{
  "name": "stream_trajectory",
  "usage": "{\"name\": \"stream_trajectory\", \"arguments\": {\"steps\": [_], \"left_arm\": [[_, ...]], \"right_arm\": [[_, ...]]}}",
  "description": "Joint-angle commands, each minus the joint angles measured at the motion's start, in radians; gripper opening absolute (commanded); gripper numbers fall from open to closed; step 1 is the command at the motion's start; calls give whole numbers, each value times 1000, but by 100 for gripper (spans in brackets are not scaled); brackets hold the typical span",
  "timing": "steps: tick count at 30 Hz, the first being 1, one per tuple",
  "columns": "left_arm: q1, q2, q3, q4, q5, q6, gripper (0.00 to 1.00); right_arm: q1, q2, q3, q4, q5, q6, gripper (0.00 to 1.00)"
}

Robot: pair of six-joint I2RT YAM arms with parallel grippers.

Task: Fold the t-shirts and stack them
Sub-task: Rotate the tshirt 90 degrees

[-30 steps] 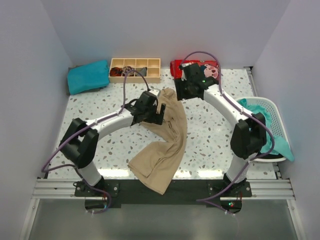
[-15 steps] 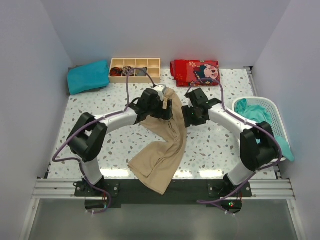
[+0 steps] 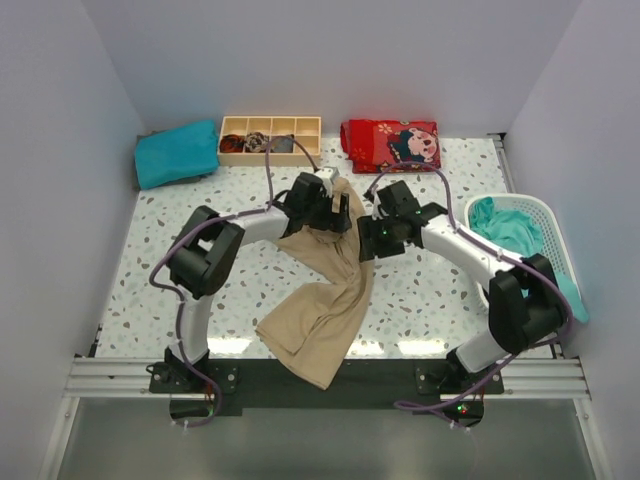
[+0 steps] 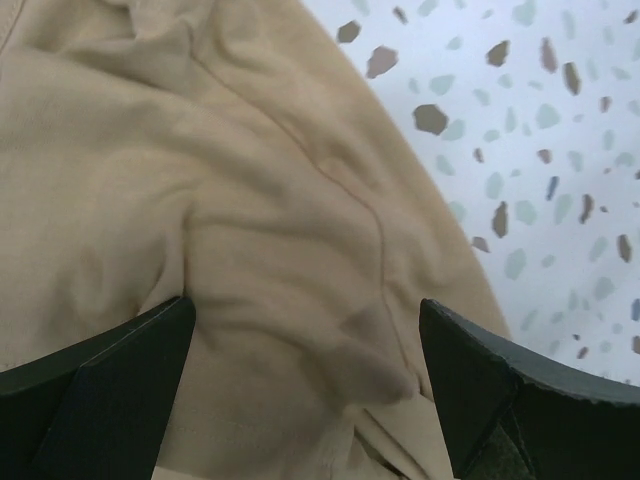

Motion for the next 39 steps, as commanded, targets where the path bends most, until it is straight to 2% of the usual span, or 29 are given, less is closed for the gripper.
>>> {"name": "stream_trajectory", "arguments": {"steps": [1, 7, 11, 15, 22, 28, 34, 39], "left_arm": [[48, 63, 75, -68, -50, 58, 100], [101, 209, 222, -143, 8, 136, 100], [110, 301, 429, -235, 52, 233, 100], [110, 362, 554, -315, 75, 282, 100], [108, 368, 578, -312, 111, 302, 100], [110, 367, 588, -319, 124, 314, 100], [110, 353, 588, -339, 128, 340, 100], [116, 338, 583, -353, 102, 359, 100]], "right_arm": [[83, -74, -45, 20, -186, 24, 57], [240, -112, -106, -21, -258, 44, 58], [346, -112, -170, -7, -292, 65, 59], [438, -65, -190, 43, -307, 85, 59], [559, 9, -117, 117, -289, 102, 58], [567, 110, -13, 151, -257, 47, 59], [567, 279, 105, 169, -238, -7, 58], [570, 368, 106, 122, -218, -5, 57]]}}
